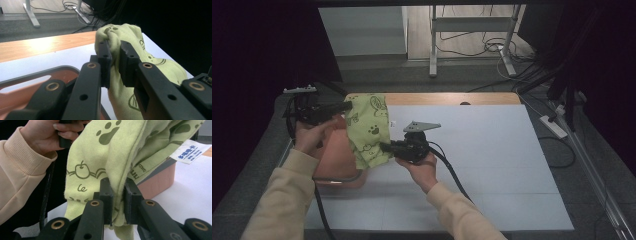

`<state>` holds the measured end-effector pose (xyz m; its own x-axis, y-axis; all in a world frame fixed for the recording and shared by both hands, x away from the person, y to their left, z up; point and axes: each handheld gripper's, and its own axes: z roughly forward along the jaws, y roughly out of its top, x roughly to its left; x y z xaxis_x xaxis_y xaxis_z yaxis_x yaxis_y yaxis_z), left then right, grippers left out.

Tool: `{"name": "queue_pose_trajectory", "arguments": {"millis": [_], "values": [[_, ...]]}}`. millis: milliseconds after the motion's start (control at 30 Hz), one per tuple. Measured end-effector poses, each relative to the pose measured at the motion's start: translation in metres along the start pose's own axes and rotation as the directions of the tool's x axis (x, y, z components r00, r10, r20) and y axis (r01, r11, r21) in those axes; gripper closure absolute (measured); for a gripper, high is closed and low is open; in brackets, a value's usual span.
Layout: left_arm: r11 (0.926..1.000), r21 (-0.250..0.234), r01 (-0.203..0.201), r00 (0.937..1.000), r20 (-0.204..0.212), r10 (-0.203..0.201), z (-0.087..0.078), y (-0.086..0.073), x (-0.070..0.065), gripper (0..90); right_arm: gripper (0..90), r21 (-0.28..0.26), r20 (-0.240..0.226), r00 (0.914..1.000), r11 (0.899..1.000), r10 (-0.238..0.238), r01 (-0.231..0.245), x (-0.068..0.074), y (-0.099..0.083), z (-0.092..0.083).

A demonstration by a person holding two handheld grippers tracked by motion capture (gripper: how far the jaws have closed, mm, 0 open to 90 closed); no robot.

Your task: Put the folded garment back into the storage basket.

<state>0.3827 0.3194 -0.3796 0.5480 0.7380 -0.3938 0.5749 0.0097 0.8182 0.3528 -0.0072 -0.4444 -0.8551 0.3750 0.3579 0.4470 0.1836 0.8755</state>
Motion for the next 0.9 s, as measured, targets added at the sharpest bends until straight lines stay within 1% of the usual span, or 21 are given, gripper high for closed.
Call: {"name": "queue_pose_trajectory", "arguments": {"millis": [333,900], "values": [[1.0000,0.008,0.003,0.9998,-0.020,-0.002,-0.005,0.000,0.009,79.3,79.0,0.007,0.002,1.0000,1.000,0.006,-0.006,0.002,0.001,0.014],[0.9998,0.012,0.015,0.9987,-0.048,-0.014,-0.016,-0.003,0.020,79.4,79.0,0.017,-0.006,1.0000,1.000,0.002,-0.002,0.005,0.004,0.030]]}}
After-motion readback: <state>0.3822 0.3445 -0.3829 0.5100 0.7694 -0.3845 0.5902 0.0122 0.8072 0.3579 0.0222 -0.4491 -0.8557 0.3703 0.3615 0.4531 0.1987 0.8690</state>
